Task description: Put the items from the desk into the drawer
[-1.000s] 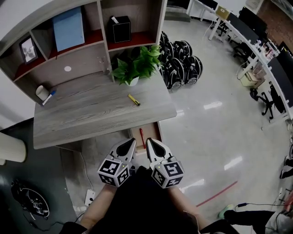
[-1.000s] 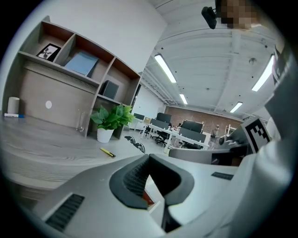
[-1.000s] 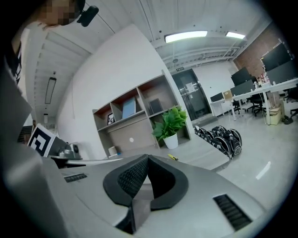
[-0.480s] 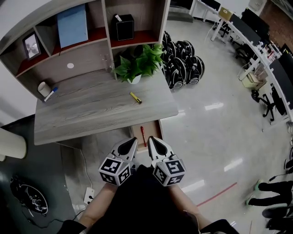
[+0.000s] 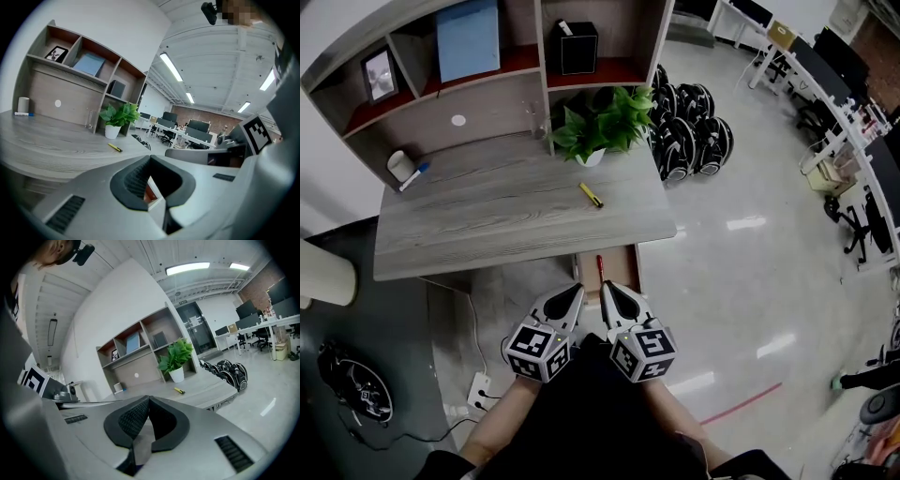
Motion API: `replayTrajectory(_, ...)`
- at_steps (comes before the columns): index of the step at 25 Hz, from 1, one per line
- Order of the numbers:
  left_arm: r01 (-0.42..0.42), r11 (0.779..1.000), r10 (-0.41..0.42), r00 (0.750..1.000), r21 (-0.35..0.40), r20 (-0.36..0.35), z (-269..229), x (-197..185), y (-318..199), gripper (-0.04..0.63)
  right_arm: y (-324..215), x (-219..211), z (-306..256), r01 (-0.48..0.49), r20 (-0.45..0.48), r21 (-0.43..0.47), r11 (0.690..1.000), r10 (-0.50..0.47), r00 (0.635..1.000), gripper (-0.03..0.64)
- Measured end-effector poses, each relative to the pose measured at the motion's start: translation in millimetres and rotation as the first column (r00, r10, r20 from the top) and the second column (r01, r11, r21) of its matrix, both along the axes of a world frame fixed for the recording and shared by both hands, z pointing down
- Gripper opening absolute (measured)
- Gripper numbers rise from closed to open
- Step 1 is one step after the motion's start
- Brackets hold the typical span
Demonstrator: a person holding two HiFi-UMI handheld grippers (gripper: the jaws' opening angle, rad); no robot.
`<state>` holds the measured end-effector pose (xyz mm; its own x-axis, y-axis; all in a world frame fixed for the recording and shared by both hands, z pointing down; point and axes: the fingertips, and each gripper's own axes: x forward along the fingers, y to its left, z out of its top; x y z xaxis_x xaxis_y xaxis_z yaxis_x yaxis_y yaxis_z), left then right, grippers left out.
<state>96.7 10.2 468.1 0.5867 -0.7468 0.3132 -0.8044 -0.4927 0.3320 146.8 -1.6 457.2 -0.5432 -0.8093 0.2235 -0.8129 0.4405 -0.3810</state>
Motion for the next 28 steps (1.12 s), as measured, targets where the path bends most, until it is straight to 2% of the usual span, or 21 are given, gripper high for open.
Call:
replayTrajectory(7,0.009,1.000,-0.009,1.000,-0.020,0.005,6,-15,-17,0.015,-23,-8,13,-0.022,-0.028,-0.050,0.999,0.021,0.999,-0.011)
replayTrajectory(17,-0.061,0.997,0.061,0.998,-0.039,0.003,4,-32,-74,0.016,-84,-16,15,-0.075,-0.067,-0.069,0.995,0.070,0.995,-0.007)
replayTrajectory(22,-0.104,0.993,0.105,0.994,-0.058,0.010,2,-44,-105,0.015,-115,-33,13,-0.049,-0.064,-0.093,0.994,0.043,0.997,0.080)
replayTrajectory(28,-0.154,0.986,0.155,0.988,-0.064,0.012,-2,-52,-134,0.017,-156,-32,27,-0.051,-0.153,-0.125,0.991,0.031,0.988,0.084)
